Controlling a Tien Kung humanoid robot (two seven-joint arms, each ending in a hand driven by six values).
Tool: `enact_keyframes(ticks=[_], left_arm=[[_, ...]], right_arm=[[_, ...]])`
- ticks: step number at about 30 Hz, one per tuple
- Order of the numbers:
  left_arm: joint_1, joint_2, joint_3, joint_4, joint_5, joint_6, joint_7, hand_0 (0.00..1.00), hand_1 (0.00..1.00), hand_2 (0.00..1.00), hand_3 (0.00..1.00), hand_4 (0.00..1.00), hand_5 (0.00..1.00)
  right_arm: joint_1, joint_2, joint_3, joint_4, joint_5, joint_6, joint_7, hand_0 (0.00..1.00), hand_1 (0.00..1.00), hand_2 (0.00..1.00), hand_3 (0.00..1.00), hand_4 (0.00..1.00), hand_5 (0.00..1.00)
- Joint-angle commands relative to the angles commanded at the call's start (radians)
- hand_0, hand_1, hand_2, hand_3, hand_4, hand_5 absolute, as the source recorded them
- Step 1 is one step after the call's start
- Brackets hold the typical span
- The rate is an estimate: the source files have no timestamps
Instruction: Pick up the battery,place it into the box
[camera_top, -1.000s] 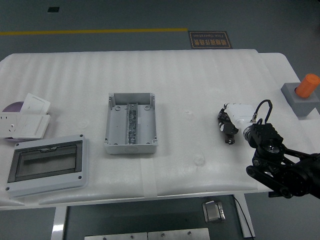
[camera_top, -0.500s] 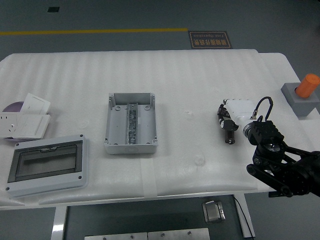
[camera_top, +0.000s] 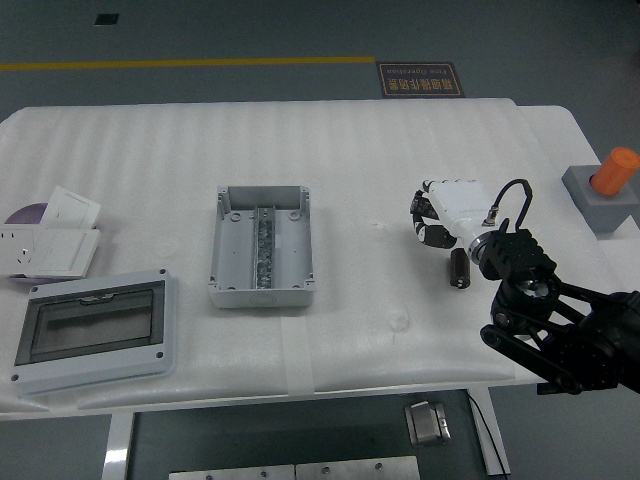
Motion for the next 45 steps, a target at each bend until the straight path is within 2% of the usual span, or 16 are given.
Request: enact_keyframes(ticks=[4,7,10,15,16,21,22,27,28,33,34,39,40,42,45], left_arm=[[0.002,0.003,-0.043,0.0,0.041,-0.001,0.02,0.658,0.673,0.568,0.588,0.669,0.396],[0.005,0.004,-0.061,0.0,0.059,0.0,0.028,0.658,0.673,0.568,0.588,0.669,0.396],[0.007,0.003,-0.071,0.0,0.068,0.002,0.033,0.657,0.673,0.566,0.587,0.672,0.398],[0.008,0.001,-0.072,0.0,0.07,0.001,0.036,0.657,0.673,0.566,0.587,0.672,0.398],[0.008,0.001,-0.073,0.0,0.071,0.0,0.036,0.658,0.673,0.564,0.585,0.674,0.401],[0.007,0.006,-0.074,0.0,0.074,0.0,0.037,0.658,0.673,0.564,0.585,0.674,0.401],[0.008,0.006,-0.074,0.0,0.073,0.0,0.037,0.658,0.673,0.564,0.585,0.673,0.4],[0.008,0.006,-0.07,0.0,0.07,0.0,0.037,0.658,0.673,0.564,0.585,0.673,0.4],[0.008,0.006,-0.069,0.0,0.069,-0.001,0.037,0.658,0.674,0.561,0.585,0.671,0.401],[0.007,0.006,-0.068,0.0,0.068,-0.001,0.036,0.658,0.674,0.561,0.585,0.671,0.401],[0.006,0.006,-0.069,0.0,0.069,0.0,0.036,0.658,0.673,0.56,0.584,0.668,0.399],[0.005,0.007,-0.072,0.0,0.071,0.0,0.034,0.658,0.673,0.56,0.584,0.668,0.399],[0.005,0.007,-0.072,0.0,0.071,0.0,0.033,0.657,0.674,0.559,0.584,0.66,0.393],[0.004,0.007,-0.07,0.0,0.07,0.0,0.033,0.657,0.674,0.559,0.584,0.66,0.393],[0.002,0.006,-0.068,0.0,0.068,0.0,0.031,0.657,0.674,0.559,0.584,0.66,0.393]], right_arm=[[-0.001,0.031,0.002,0.091,-0.034,0.007,-0.014,0.389,0.568,0.566,0.677,0.295,0.002],[0.003,0.075,0.006,0.151,-0.052,0.011,-0.02,0.389,0.568,0.566,0.677,0.295,0.002],[0.01,0.131,0.012,0.175,-0.057,0.003,-0.019,0.401,0.57,0.576,0.681,0.285,0.002],[0.039,0.209,-0.029,0.164,-0.037,-0.024,-0.007,0.401,0.57,0.576,0.681,0.285,0.002],[0.046,0.22,-0.042,0.157,-0.029,-0.02,-0.007,0.4,0.578,0.602,0.688,0.26,0.002],[0.072,0.26,-0.104,0.091,-0.001,0.018,-0.013,0.4,0.578,0.602,0.688,0.26,0.002],[0.074,0.266,-0.115,0.075,0.003,0.019,-0.012,0.457,0.6,0.643,0.706,0.225,0.102],[0.08,0.284,-0.156,0.018,0.012,0.019,-0.006,0.457,0.6,0.643,0.706,0.225,0.102],[0.08,0.285,-0.161,0.011,0.013,0.019,-0.005,0.824,0.813,0.842,0.868,0.572,0.33],[0.076,0.284,-0.162,0.004,0.015,0.012,0.0,0.824,0.813,0.842,0.868,0.572,0.33],[0.076,0.283,-0.159,0.006,0.015,0.01,0.001,0.915,0.877,0.897,0.941,0.671,0.37],[0.074,0.274,-0.14,0.019,0.018,0.001,0.009,0.915,0.877,0.897,0.941,0.671,0.37],[0.073,0.272,-0.137,0.021,0.018,0.0,0.011,0.911,0.877,0.892,0.948,0.7,0.403],[0.069,0.268,-0.128,0.025,0.02,-0.004,0.015,0.911,0.877,0.892,0.948,0.7,0.403],[0.059,0.238,-0.091,0.037,0.014,-0.014,0.02,0.911,0.877,0.892,0.948,0.7,0.403]])
